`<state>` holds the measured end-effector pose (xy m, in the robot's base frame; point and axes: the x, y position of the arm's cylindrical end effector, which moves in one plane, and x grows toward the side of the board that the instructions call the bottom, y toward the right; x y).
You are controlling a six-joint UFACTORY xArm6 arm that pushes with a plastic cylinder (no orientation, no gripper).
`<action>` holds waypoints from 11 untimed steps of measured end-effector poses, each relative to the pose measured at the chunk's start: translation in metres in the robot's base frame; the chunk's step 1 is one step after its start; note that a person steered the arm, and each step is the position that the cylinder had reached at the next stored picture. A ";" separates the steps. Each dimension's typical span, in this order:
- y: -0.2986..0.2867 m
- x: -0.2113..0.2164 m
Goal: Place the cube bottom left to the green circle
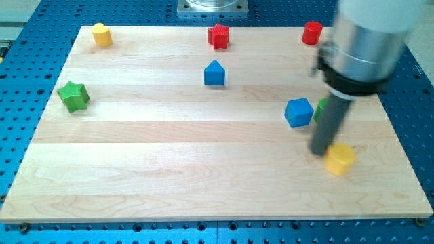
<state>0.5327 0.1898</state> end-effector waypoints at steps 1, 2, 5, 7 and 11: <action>0.030 0.032; -0.022 0.015; -0.157 -0.028; -0.163 -0.126; -0.066 -0.058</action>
